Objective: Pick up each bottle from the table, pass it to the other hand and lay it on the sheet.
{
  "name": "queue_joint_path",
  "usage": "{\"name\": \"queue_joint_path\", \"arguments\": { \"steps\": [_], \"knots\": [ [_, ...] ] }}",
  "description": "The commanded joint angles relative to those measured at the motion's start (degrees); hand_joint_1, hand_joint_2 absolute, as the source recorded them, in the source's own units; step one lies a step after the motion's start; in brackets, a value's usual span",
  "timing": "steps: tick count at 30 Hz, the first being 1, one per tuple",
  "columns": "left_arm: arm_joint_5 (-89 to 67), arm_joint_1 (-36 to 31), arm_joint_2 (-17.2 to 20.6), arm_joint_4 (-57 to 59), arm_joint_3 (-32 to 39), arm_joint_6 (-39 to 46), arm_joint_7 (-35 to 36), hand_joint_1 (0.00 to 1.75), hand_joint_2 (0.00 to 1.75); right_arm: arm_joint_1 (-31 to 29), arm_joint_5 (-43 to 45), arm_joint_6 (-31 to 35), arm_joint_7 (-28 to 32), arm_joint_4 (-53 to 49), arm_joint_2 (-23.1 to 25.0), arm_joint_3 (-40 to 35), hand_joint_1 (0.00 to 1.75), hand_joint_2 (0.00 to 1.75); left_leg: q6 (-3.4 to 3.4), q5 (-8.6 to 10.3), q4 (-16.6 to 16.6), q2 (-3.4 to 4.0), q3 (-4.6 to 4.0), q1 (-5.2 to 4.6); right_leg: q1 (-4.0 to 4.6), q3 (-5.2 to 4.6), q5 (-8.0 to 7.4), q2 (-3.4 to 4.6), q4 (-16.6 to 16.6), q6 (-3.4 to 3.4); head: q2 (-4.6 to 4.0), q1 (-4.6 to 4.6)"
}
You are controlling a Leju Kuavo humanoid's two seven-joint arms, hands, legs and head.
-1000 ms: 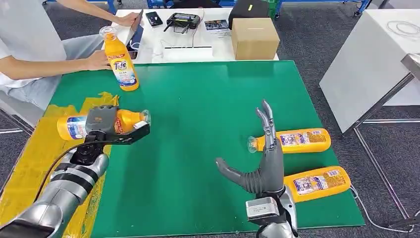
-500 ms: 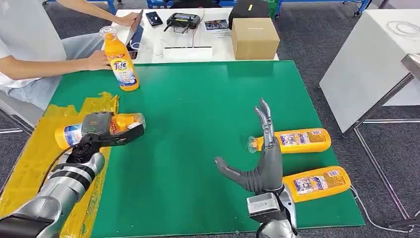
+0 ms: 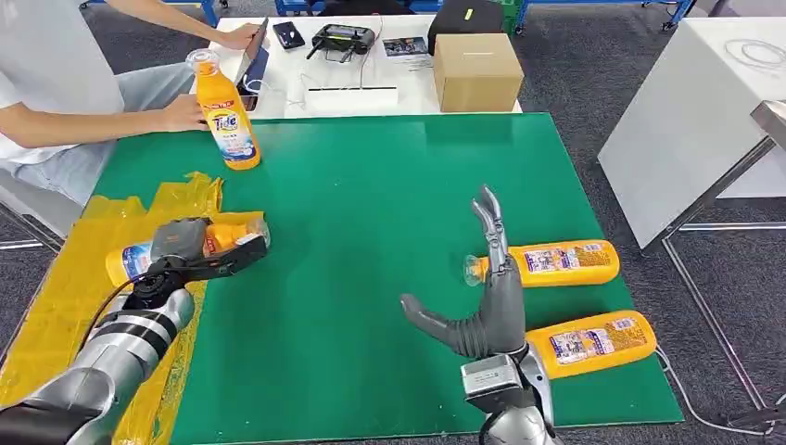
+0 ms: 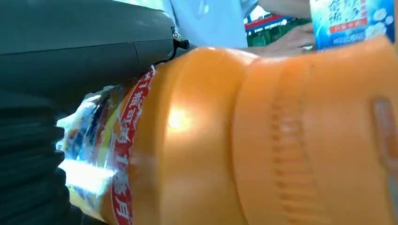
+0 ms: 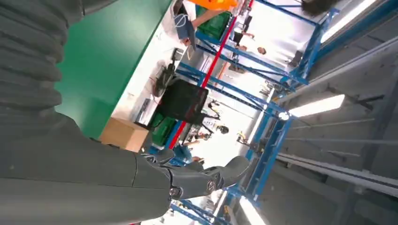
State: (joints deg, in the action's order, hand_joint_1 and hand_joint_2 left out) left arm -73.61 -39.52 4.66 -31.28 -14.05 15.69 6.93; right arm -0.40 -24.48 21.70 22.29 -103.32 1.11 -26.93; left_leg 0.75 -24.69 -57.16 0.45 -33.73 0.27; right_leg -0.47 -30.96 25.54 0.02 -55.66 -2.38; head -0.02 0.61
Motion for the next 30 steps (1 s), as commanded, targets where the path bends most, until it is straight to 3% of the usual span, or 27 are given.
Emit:
{"name": "queue_joint_path", "arguments": {
  "steps": [1,21,30],
  "knots": [
    [0.3,-2.7,-1.1,5.8,1.2,-0.1,0.3,0.0,1.75,-2.4,0.2,-1.1,-0.6,4.2,-1.0,-1.2,0.0,1.75,-0.01,-0.03,0.0,-0.02,0.1,0.02,0.03,0.12,0.02,0.0,0.0,0.03,0.0,0.0],
    [2.5,-2.1,-1.5,7.9,2.6,0.1,-1.0,0.0,1.75,-3.4,-0.1,-4.0,-1.9,7.6,-1.4,-2.4,0.0,1.75,-0.01,-0.03,0.0,0.01,0.14,0.03,0.03,0.16,0.01,0.03,0.1,0.03,0.0,0.0],
    [16.7,4.3,-4.1,-3.9,9.5,8.7,-15.3,0.0,1.75,-2.3,-0.2,-4.4,-1.9,7.4,-1.6,-2.2,0.0,1.75,0.0,-0.06,0.1,-0.05,0.24,0.05,0.05,0.3,0.03,-0.02,0.1,0.03,0.0,0.02]
  ]
}}
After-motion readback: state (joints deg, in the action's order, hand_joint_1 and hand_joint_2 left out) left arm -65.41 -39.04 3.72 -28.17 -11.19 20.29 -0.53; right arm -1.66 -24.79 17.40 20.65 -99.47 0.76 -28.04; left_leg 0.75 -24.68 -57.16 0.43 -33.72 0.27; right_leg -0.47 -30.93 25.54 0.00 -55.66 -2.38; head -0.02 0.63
